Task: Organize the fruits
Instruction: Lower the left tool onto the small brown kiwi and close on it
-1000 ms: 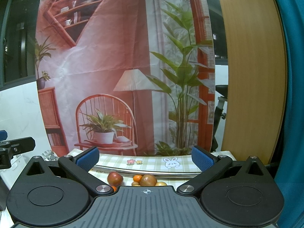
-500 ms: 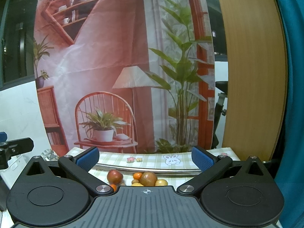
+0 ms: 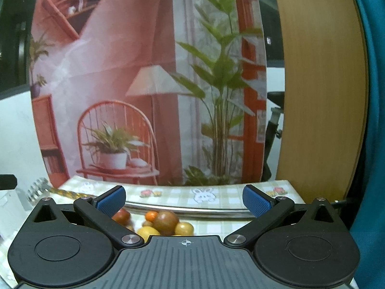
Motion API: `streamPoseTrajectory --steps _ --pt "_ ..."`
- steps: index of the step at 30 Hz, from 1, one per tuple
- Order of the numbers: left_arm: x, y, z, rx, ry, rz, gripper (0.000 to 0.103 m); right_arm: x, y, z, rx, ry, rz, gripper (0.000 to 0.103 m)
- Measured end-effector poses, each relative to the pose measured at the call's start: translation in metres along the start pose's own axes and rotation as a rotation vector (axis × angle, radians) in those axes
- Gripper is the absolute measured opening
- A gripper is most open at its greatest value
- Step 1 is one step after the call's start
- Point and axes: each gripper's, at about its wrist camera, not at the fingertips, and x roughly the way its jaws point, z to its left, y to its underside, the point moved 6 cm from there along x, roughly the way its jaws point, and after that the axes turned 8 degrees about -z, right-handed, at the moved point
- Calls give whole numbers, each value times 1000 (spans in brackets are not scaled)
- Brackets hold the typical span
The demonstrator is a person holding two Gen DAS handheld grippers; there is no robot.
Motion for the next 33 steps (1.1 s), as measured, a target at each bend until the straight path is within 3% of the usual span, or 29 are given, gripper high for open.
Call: streamPoseTrajectory --steps 6,11,17,21,24,33 --pt "54 26 7 -11 39 108 100 43 27 -6 -8 -3 66 103" --pt "103 50 13 -29 61 229 76 74 49 -9 6 -19 115 103" --pt "160 78 10 -77 103 358 58 107 72 -11 14 -28 174 103" --pt "195 92 -10 -53 181 430 55 120 84 -15 13 -25 192 103" --pt "220 105 -24 -52 242 494 46 127 92 -21 43 -33 214 103" --pt "286 125 -43 -109 259 614 38 140 111 -45 129 -10 266 103"
